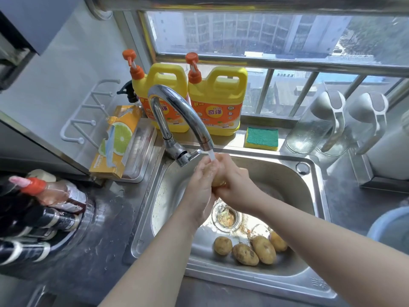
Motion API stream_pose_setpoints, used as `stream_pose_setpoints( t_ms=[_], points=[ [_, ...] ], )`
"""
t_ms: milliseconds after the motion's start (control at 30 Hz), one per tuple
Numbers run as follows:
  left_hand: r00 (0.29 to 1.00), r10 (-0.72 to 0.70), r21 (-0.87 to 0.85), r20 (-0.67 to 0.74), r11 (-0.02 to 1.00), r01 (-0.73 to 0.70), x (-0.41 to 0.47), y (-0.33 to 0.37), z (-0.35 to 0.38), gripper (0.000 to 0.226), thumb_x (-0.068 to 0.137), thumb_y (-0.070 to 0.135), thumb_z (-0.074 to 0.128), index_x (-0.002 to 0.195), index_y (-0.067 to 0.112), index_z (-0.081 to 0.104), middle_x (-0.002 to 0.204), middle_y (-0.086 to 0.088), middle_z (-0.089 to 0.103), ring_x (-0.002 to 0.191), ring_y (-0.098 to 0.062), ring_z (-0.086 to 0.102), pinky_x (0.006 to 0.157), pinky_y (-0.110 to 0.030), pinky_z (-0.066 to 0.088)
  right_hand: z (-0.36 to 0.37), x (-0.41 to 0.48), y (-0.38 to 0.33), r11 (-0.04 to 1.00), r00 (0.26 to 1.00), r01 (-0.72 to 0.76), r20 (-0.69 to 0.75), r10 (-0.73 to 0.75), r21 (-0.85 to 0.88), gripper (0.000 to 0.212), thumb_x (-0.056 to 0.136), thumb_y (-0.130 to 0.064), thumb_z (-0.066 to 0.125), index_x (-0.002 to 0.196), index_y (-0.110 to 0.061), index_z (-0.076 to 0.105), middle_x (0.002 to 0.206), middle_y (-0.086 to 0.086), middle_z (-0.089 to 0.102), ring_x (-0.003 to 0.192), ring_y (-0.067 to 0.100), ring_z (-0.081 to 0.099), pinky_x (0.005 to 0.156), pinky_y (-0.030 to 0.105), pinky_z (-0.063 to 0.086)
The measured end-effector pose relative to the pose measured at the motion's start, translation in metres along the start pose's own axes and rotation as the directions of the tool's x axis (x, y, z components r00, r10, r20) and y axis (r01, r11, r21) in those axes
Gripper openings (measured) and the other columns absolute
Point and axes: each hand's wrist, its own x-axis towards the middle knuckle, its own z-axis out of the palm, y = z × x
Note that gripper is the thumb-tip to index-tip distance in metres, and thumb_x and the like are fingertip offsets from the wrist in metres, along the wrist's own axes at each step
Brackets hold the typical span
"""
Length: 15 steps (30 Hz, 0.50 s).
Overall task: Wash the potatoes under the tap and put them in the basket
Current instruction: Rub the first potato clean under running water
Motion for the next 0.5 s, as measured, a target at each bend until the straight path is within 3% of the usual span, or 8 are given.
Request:
stream_pose_setpoints(
  t_ms=[33, 67, 133, 267, 333, 400, 500],
  points=[
    [1.0, -0.011, 0.048, 0.028, 0.999, 0.01, 0.0, 0.001, 0.0, 0.04, 0.097, 0.022, 0.056, 0.135, 0.012, 0.05, 0.118, -0.012, 0.068, 0.112, -0.021, 0.065, 0.108, -0.039, 0.046, -0.002, 0.0, 0.001, 0.997, 0.998, -0.056, 0.023, 0.055, 0.048, 0.06, 0.084, -0.01, 0.061, 0.135, -0.033, 0.039, 0.117, -0.012, 0.055, 0.104, -0.003, 0.048, 0.102, 0.047, 0.041],
    [0.998, -0.025, 0.084, 0.053, 0.996, 0.02, 0.0, 0.001, -0.002, 0.04, 0.101, 0.019, 0.051, 0.14, 0.011, 0.046, 0.126, -0.016, 0.065, 0.119, -0.025, 0.063, 0.111, -0.042, 0.044, -0.004, 0.001, 0.001, 0.991, 0.994, -0.102, 0.039, 0.099, 0.083, 0.061, 0.08, -0.018, 0.064, 0.13, -0.041, 0.038, 0.113, -0.013, 0.058, 0.112, 0.006, 0.051, 0.102, 0.049, 0.044],
    [0.993, -0.06, 0.115, 0.1, 0.992, 0.048, 0.002, 0.0, -0.01, 0.051, 0.103, 0.019, 0.048, 0.151, 0.011, 0.033, 0.142, -0.023, 0.055, 0.133, -0.033, 0.053, 0.117, -0.049, 0.037, -0.004, 0.003, 0.005, 0.981, 0.99, -0.135, 0.052, 0.129, 0.137, 0.059, 0.069, -0.036, 0.064, 0.121, -0.05, 0.04, 0.112, -0.009, 0.062, 0.111, 0.029, 0.059, 0.096, 0.056, 0.051],
    [0.99, -0.098, 0.102, 0.1, 0.991, 0.087, 0.004, 0.0, -0.017, 0.073, 0.096, 0.029, 0.059, 0.158, 0.021, 0.022, 0.153, -0.018, 0.045, 0.138, -0.028, 0.049, 0.119, -0.048, 0.034, 0.0, 0.002, 0.006, 0.967, 0.992, -0.122, 0.042, 0.116, 0.224, 0.059, 0.065, -0.041, 0.063, 0.12, -0.046, 0.043, 0.113, -0.01, 0.062, 0.107, 0.027, 0.063, 0.091, 0.056, 0.054],
    [0.998, -0.052, 0.071, 0.027, 0.996, 0.05, 0.002, 0.001, -0.009, 0.061, 0.1, 0.025, 0.055, 0.156, 0.019, 0.03, 0.146, -0.012, 0.053, 0.13, -0.019, 0.056, 0.111, -0.037, 0.045, 0.005, 0.002, 0.006, 0.968, 0.995, -0.095, -0.011, 0.1, 0.234, 0.057, 0.07, -0.033, 0.062, 0.122, -0.043, 0.041, 0.111, -0.014, 0.061, 0.107, 0.028, 0.062, 0.093, 0.057, 0.052],
    [0.998, 0.02, 0.069, -0.063, 0.997, -0.015, 0.002, 0.0, 0.003, 0.037, 0.105, 0.021, 0.044, 0.141, 0.017, 0.049, 0.128, -0.008, 0.065, 0.109, -0.012, 0.067, 0.092, -0.026, 0.055, 0.009, 0.001, 0.007, 0.976, 0.993, -0.066, -0.086, 0.085, 0.205, 0.057, 0.076, -0.016, 0.06, 0.123, -0.041, 0.039, 0.105, -0.019, 0.059, 0.106, 0.025, 0.06, 0.098, 0.055, 0.048],
    [0.963, -0.01, -0.028, -0.269, 1.0, 0.003, 0.008, -0.005, 0.016, 0.033, 0.107, 0.026, 0.042, 0.124, 0.005, 0.061, 0.11, -0.015, 0.069, 0.095, -0.019, 0.07, 0.086, -0.034, 0.058, 0.014, -0.004, 0.007, 0.993, 0.982, 0.011, -0.189, 0.012, 0.116, 0.066, 0.078, -0.001, 0.057, 0.128, -0.039, 0.037, 0.109, -0.023, 0.054, 0.107, 0.015, 0.05, 0.101, 0.042, 0.04]
  ],
)
